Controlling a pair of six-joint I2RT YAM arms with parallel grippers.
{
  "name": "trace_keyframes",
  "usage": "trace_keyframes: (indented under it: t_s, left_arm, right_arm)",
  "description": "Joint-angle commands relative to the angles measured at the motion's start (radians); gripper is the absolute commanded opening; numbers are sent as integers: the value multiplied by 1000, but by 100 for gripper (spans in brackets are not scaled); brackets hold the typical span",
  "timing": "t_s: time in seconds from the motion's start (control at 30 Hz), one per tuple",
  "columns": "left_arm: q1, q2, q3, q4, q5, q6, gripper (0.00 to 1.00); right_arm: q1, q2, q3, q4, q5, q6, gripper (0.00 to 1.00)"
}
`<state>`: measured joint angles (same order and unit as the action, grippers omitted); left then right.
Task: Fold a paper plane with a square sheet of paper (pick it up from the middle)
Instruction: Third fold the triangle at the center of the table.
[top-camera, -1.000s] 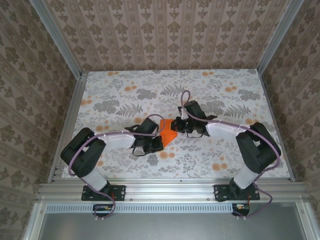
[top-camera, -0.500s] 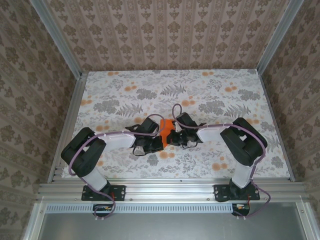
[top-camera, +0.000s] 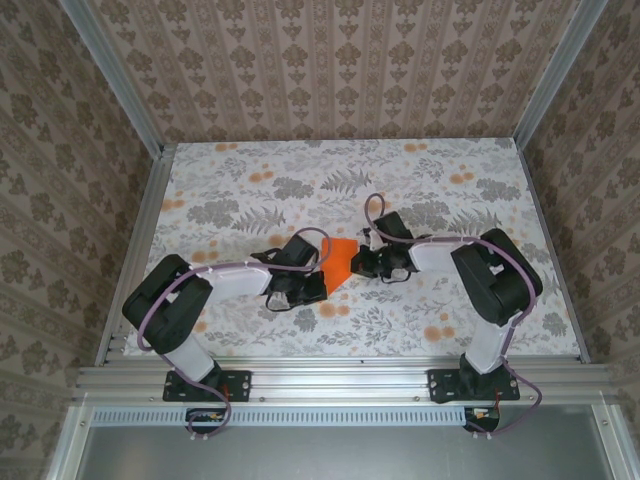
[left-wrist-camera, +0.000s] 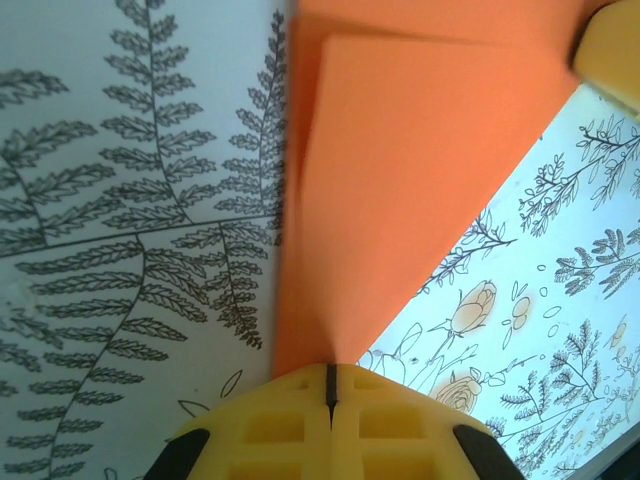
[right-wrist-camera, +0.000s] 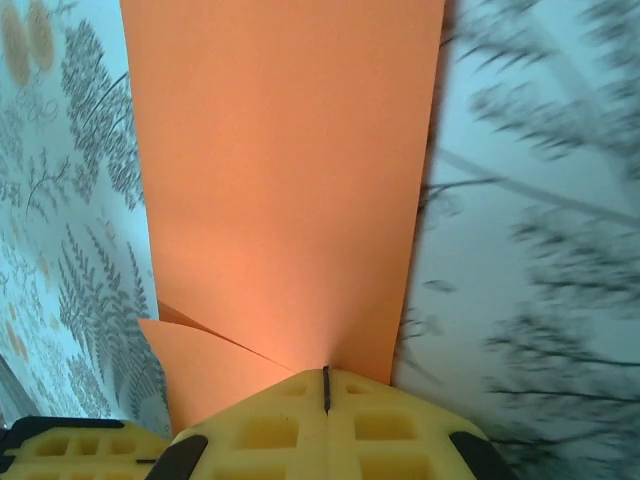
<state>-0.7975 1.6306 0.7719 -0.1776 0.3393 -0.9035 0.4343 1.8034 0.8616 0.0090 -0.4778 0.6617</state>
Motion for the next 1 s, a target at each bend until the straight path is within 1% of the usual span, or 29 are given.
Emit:
trace_keyframes:
  t_s: [0.0,0.13,0.23,0.33,0.4,0.43,0.47,0.5,0.6,0.73,0.8,0.97]
  left_arm:
    - [-5,13,12,-132,-36,42,5]
    - [-8,-45,69,-117,-13,69,14]
    - [-10,-93,109,-103,-13,84,20]
    - [-11,-129,123,-99,-42,95,28]
    - [-11,-141,122,-81,-65,94,35]
    - [-12,-140,121,-71,-71,93,37]
    - [-14,-136,120,-61,-83,86,39]
    - [-16,-129,118,-49,-94,75,41]
    - [-21,-92,117,-17,-129,51,41]
    - [-21,-33,139,12,-177,24,37]
    - [-22,-10,143,32,-196,7,34]
    - [-20,28,162,28,-224,-1,28]
  right_arm:
    - [-39,-61,33,-130,99,-50,3]
    - [-40,-202,28,-176,100,-27,8]
    - [-40,-295,-15,-175,116,-2,17]
    - [-40,-369,-64,-177,157,21,31]
    - [-39,-405,-100,-168,180,43,43]
    - [-40,-406,-115,-157,186,57,48]
    - [-40,-444,-136,-136,189,72,53]
    - [-39,-451,-154,-117,190,89,58]
    - [-40,-453,-198,-60,190,135,67]
    - [-39,-420,-236,27,147,202,68]
    - [-38,-377,-244,71,119,237,68]
    - [-22,-295,-237,169,48,302,60]
